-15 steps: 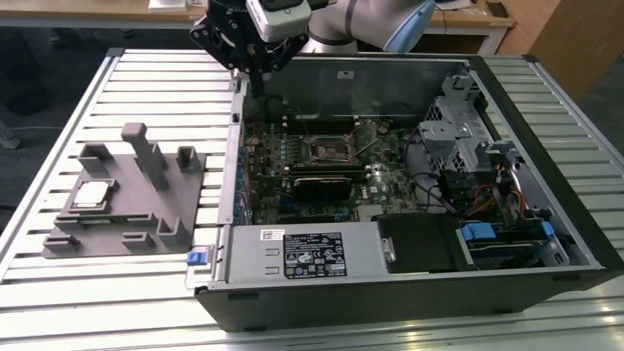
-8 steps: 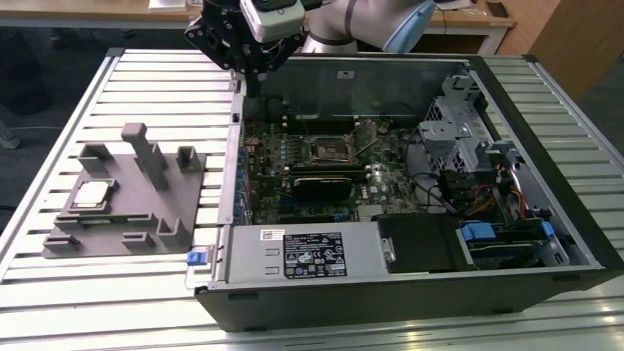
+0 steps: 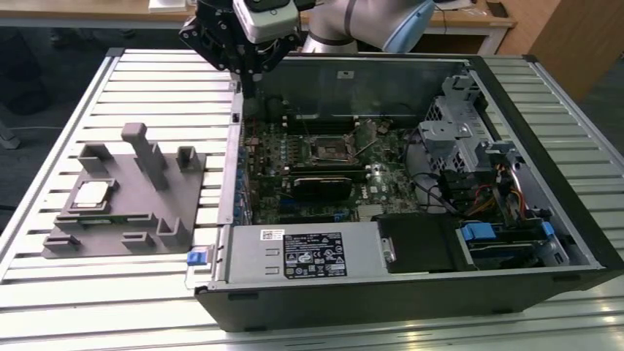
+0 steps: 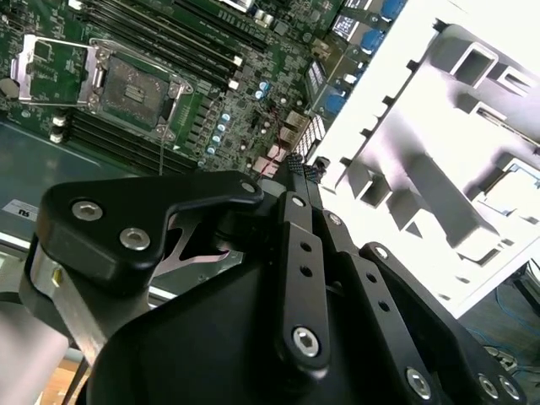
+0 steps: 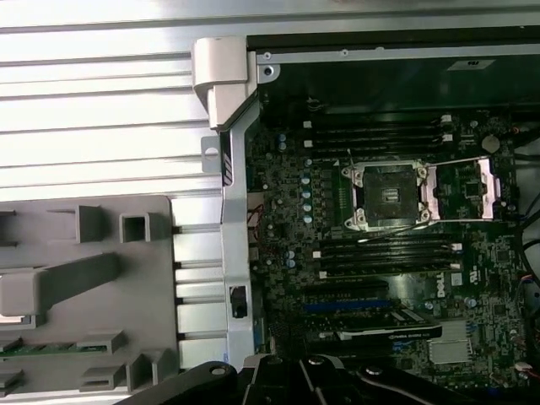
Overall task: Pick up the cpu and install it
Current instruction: 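Reach for the cpu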
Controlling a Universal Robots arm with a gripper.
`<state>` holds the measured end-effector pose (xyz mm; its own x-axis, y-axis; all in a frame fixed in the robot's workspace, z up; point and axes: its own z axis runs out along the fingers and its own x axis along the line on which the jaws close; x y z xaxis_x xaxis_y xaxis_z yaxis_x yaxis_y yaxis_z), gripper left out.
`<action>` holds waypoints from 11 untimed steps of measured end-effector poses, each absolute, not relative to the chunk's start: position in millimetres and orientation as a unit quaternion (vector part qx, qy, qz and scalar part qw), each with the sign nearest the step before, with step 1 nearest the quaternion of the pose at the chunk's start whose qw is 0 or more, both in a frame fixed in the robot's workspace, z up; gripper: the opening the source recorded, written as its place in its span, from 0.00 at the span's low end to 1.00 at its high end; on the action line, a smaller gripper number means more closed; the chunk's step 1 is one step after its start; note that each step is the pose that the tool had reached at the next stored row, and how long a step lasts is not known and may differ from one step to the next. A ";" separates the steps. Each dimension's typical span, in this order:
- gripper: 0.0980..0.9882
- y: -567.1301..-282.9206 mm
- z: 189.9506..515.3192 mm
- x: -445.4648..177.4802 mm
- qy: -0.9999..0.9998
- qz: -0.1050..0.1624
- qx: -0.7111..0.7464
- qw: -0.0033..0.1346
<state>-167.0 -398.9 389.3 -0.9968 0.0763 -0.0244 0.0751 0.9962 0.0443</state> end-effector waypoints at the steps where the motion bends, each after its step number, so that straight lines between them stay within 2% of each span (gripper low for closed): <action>1: 0.02 -398.9 389.1 -168.0 0.999 0.022 0.038 0.013; 11: 0.02 -399.0 388.5 -173.9 0.999 0.022 0.038 0.013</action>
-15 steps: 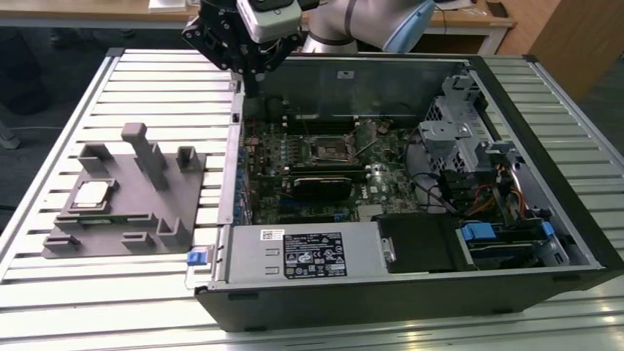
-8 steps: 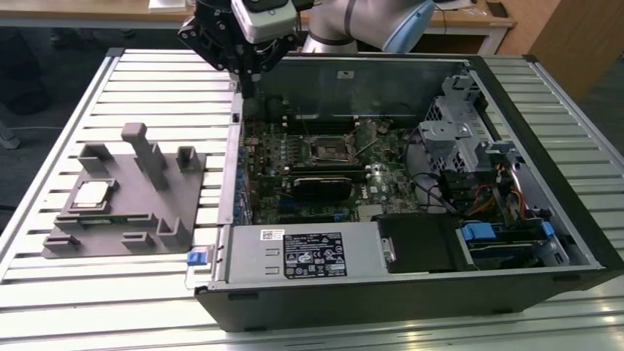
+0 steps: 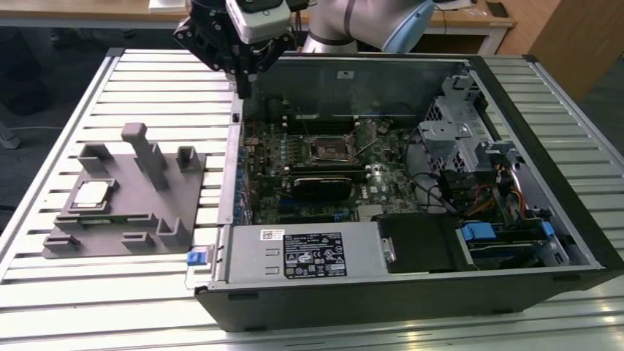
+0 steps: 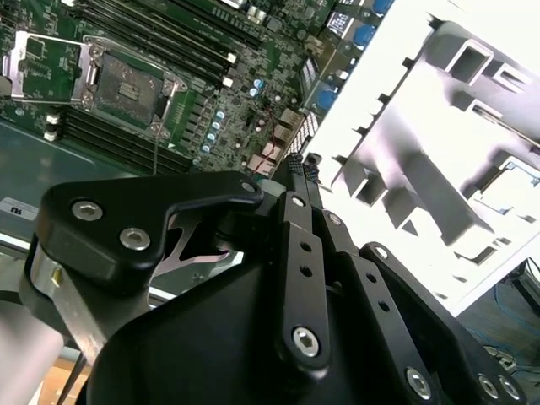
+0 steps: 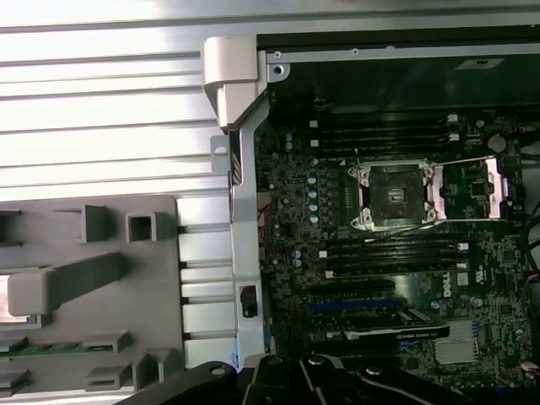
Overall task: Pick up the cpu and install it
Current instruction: 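Reach for the cpu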
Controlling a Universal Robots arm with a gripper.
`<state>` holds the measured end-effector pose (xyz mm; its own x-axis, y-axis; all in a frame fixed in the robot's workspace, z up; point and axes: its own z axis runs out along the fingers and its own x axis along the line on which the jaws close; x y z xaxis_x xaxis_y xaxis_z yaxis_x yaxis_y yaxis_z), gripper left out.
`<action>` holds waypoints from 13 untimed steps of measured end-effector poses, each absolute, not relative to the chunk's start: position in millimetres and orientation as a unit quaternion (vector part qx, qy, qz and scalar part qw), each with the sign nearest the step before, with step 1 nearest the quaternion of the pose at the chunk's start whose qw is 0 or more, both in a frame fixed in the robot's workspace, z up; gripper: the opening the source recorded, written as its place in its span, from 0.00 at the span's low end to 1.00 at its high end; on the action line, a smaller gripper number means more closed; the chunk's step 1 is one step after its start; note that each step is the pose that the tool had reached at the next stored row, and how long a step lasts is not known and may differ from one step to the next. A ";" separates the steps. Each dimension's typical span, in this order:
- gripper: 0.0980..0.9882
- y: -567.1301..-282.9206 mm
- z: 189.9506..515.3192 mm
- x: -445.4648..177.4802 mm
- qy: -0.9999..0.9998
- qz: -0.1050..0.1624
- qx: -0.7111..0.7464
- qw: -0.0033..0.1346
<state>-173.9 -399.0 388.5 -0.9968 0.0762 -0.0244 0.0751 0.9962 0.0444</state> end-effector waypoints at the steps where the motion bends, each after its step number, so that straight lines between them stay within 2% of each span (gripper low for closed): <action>1: 0.02 -399.0 388.5 -175.1 0.999 0.022 0.038 0.013; 13: 0.02 -398.9 387.2 -189.9 0.999 0.022 0.038 0.013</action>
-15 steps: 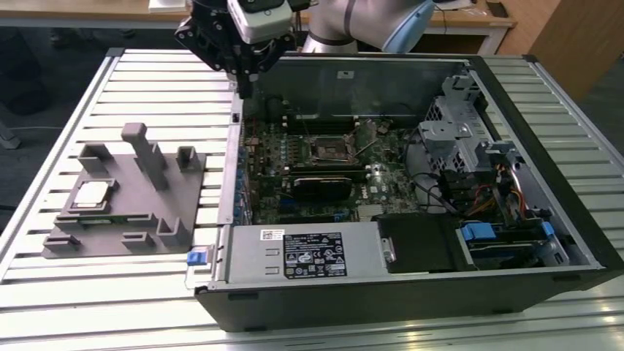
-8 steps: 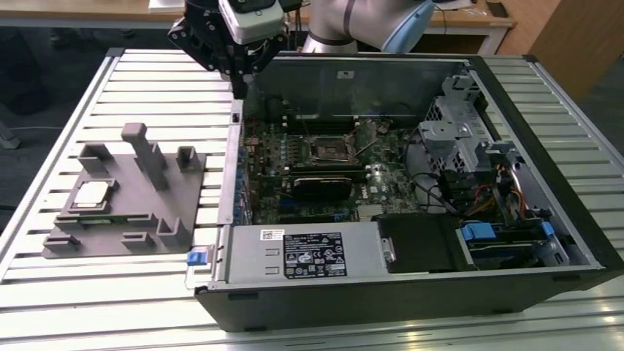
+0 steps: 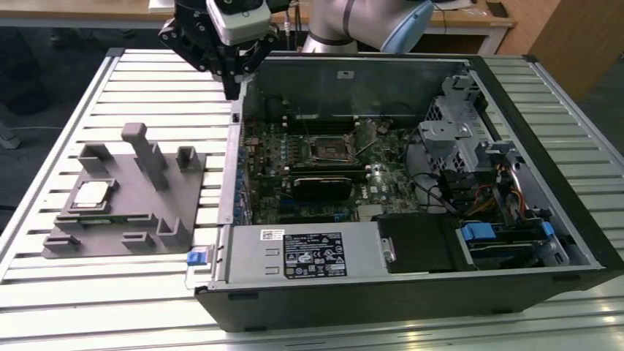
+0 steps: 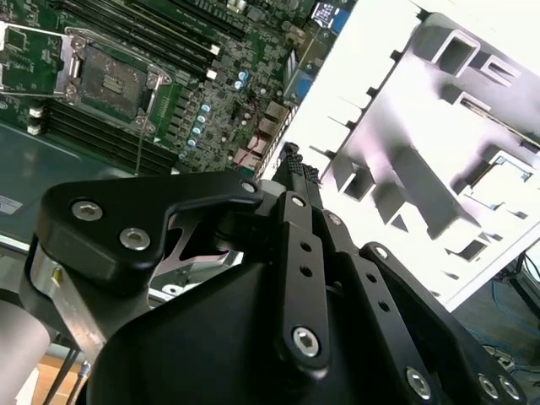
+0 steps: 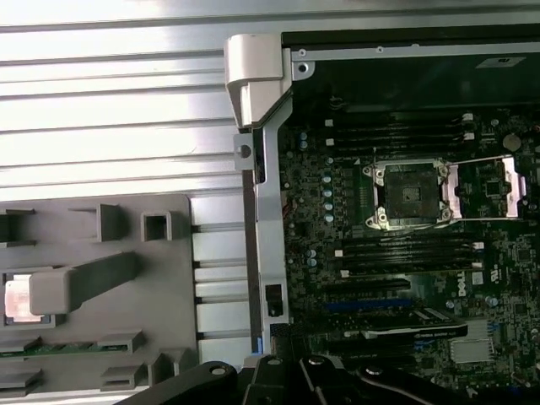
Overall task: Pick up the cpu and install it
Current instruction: 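Reach for the cpu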
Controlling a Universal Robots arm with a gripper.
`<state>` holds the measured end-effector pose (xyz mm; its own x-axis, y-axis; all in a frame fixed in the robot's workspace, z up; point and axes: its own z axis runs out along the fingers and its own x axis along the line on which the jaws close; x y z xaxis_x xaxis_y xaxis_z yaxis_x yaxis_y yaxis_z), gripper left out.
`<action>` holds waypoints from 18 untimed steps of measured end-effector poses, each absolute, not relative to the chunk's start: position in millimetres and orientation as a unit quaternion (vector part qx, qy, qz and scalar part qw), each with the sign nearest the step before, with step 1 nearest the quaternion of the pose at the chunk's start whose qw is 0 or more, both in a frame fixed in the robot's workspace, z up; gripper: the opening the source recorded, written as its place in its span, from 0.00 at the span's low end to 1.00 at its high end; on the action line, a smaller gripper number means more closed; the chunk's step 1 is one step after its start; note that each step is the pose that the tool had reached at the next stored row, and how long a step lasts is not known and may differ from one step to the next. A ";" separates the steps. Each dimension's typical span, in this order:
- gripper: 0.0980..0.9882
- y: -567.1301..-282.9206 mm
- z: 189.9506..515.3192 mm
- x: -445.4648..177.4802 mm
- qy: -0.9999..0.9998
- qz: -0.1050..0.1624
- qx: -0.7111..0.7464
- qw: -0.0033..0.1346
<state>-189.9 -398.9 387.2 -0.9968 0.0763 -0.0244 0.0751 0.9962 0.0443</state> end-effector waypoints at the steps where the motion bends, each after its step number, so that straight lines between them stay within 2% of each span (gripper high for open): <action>1: 0.02 -398.9 387.1 -190.6 0.999 0.022 0.038 0.013; 18: 0.02 -398.9 386.3 -201.3 0.999 0.022 0.038 0.013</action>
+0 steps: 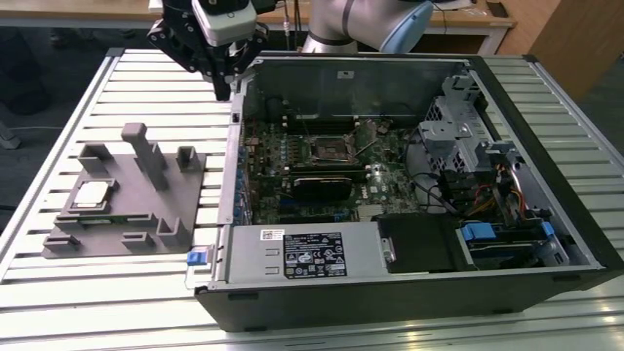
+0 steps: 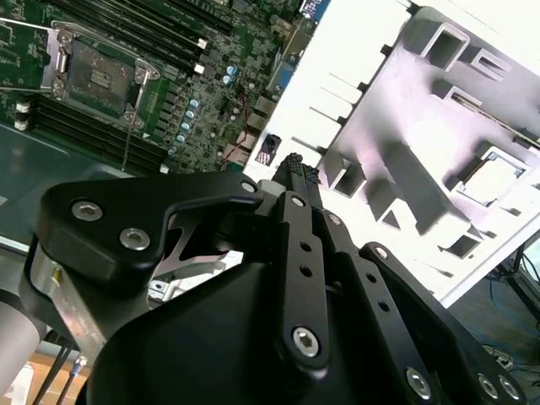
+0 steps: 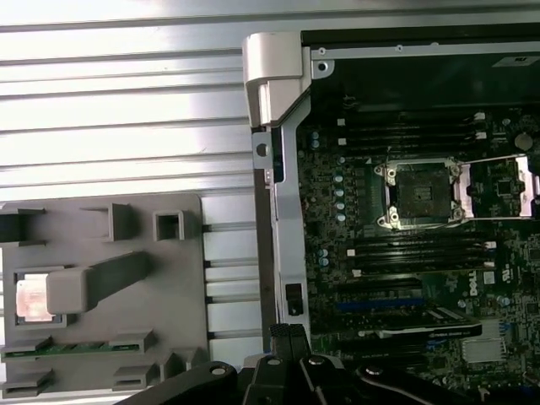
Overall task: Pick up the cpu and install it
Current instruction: 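Reach for the cpu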
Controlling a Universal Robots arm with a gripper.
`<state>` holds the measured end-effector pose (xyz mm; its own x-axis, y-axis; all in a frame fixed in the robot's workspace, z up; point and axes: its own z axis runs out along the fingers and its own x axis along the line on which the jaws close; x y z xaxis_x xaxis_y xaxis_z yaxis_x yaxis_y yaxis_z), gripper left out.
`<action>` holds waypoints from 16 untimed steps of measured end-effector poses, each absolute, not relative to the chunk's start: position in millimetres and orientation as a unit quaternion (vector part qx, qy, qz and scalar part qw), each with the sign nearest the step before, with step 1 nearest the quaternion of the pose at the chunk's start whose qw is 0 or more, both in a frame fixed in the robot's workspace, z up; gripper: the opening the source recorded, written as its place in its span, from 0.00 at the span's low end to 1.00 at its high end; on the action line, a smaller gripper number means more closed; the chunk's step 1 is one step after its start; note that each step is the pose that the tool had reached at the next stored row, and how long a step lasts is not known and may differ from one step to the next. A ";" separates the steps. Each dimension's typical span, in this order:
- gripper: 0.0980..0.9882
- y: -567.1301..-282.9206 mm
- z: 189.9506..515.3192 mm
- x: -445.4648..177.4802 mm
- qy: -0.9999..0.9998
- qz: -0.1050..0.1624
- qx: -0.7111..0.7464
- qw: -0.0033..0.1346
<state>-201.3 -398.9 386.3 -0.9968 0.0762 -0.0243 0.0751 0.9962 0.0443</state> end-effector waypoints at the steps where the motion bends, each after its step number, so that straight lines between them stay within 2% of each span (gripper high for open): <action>1: 0.02 -398.9 386.2 -201.9 0.999 0.022 0.038 0.013; 16: 0.02 -398.9 385.6 -212.0 0.999 0.022 0.038 0.013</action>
<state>-212.0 -398.9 385.6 -0.9968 0.0762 -0.0244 0.0751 0.9962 0.0444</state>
